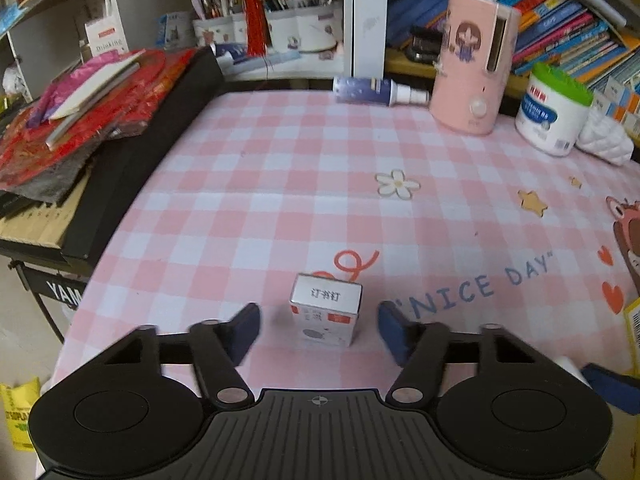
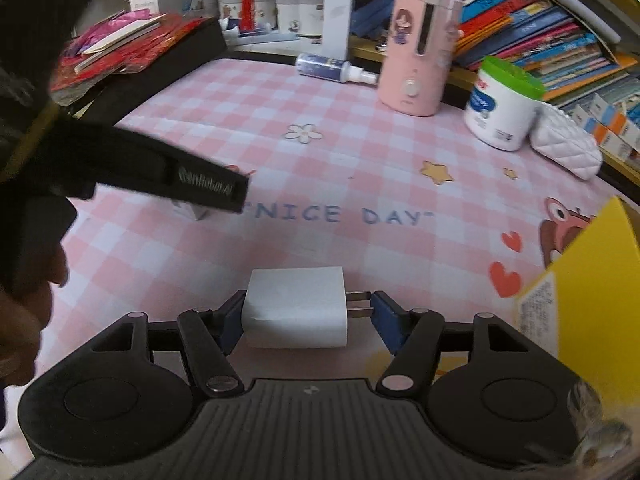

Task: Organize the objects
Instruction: 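Grasp the white charger with the right tool while the left tool grasps the staple box, then lift the charger and staple box and carry both toward the yellow box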

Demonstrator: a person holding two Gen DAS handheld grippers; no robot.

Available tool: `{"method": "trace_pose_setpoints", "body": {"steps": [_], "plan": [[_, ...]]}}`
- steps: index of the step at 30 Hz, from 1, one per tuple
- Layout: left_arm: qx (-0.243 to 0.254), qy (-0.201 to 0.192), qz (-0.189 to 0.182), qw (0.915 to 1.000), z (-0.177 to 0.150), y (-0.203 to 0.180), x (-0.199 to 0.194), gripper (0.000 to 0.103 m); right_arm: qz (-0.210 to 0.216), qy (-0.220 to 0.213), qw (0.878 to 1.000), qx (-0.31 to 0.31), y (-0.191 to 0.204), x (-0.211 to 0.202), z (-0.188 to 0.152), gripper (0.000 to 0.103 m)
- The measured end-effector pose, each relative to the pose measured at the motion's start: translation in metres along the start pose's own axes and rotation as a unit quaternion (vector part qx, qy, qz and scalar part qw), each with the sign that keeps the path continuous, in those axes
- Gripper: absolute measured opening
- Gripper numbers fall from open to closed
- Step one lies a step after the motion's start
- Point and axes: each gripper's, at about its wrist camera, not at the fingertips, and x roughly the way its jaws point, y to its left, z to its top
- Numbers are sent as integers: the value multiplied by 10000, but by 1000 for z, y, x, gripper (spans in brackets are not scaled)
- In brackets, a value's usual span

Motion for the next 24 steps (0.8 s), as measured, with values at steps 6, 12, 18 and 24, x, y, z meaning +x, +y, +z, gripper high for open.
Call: {"method": "trace_pose_setpoints", "body": {"steps": [6, 12, 18, 24], "plan": [[-147, -9, -78, 9999, -5, 3, -3, 28, -91, 17, 9998, 168, -14, -10, -6, 63], [-280, -357, -223, 9987, -8, 7, -47, 28, -82, -68, 9997, 219, -17, -24, -8, 63], [-305, -724, -320, 9964, -27, 15, -106, 28, 46, -245, 9994, 229, -15, -47, -7, 63], [-470, -949, -319, 9939, -57, 31, -158, 28, 175, -494, 9986, 105, -5, -86, -19, 63]]}}
